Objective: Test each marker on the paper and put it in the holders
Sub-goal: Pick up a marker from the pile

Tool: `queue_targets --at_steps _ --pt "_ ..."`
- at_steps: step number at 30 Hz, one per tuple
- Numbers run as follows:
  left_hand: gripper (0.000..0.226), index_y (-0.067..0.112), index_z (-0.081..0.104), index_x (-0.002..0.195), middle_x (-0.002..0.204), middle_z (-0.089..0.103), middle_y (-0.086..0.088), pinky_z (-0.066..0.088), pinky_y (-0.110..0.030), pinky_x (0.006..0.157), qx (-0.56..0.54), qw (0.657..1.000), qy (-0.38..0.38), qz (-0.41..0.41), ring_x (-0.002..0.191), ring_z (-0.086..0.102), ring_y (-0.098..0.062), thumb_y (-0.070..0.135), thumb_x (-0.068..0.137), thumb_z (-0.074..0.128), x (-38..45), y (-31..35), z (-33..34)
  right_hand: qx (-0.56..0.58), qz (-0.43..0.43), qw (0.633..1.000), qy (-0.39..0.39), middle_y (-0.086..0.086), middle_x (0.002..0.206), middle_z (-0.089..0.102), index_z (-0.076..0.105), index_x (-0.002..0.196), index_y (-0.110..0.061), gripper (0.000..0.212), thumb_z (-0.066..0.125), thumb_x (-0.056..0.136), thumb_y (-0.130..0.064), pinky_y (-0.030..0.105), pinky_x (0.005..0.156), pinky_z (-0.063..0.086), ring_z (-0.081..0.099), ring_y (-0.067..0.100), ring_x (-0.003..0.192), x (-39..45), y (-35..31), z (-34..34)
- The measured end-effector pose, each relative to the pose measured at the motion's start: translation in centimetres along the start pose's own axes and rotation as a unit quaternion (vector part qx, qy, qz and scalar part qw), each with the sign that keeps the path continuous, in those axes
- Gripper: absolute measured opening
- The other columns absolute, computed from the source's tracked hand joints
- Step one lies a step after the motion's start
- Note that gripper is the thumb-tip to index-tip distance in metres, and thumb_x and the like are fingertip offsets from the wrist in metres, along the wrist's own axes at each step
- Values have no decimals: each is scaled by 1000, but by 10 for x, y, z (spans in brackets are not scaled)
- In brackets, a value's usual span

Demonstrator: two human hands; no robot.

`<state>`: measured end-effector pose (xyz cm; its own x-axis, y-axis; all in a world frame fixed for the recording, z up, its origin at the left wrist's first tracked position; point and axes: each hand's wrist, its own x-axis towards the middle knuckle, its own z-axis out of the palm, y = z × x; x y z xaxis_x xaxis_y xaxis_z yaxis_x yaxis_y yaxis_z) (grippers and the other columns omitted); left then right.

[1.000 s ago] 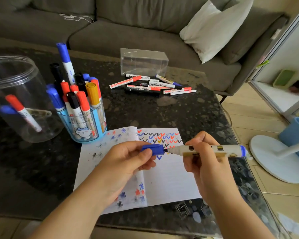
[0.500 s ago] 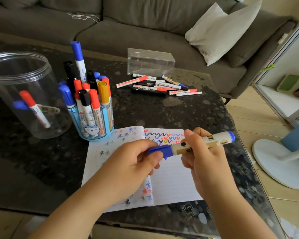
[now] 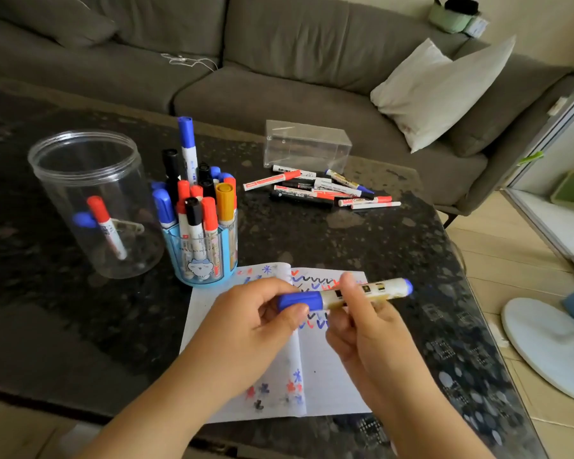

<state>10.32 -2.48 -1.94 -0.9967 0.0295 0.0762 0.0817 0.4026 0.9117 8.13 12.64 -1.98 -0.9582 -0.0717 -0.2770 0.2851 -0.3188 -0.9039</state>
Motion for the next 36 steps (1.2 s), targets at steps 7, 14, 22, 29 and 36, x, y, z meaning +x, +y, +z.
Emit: queue_targets --at_steps 7,14,22,29,36 --pt "12 32 68 85 74 70 14 46 -9 65 74 990 113 -26 72 63 3 22 79 70 -6 -8 -41 -407 -187 891 74 -13 62 56 61 94 -30 9 64 86 -26 18 54 41 49 2 54 -6 -2 -4" --pt "10 29 67 85 76 67 12 42 -6 62 130 979 155 -28 72 61 3 22 79 71 -39 3 -81 -536 -351 738 -210 -27 92 45 65 110 -29 30 72 82 -26 2 71 36 48 -13 83 -7 6 82" --pt "29 36 53 101 93 56 16 42 -9 63 196 947 254 -9 77 57 -1 21 81 68 -61 5 -151 -453 -421 762 -191 -12 73 59 59 89 -23 15 70 80 -18 7 66 42 58 5 73 -5 -18 153" --pt "31 28 53 116 102 52 15 38 -12 62 261 925 273 -43 80 56 -3 25 86 63 -44 -8 -185 -406 -436 784 -176 -16 81 61 44 109 -26 30 63 89 -14 4 66 44 63 -2 79 20 -65 208" --pt "25 28 54 111 93 53 16 39 -11 59 265 927 262 -45 74 55 -4 26 87 62 -38 -19 -185 -598 -358 690 -195 11 113 59 54 119 -10 23 46 98 -17 27 82 41 55 24 100 63 -45 246"
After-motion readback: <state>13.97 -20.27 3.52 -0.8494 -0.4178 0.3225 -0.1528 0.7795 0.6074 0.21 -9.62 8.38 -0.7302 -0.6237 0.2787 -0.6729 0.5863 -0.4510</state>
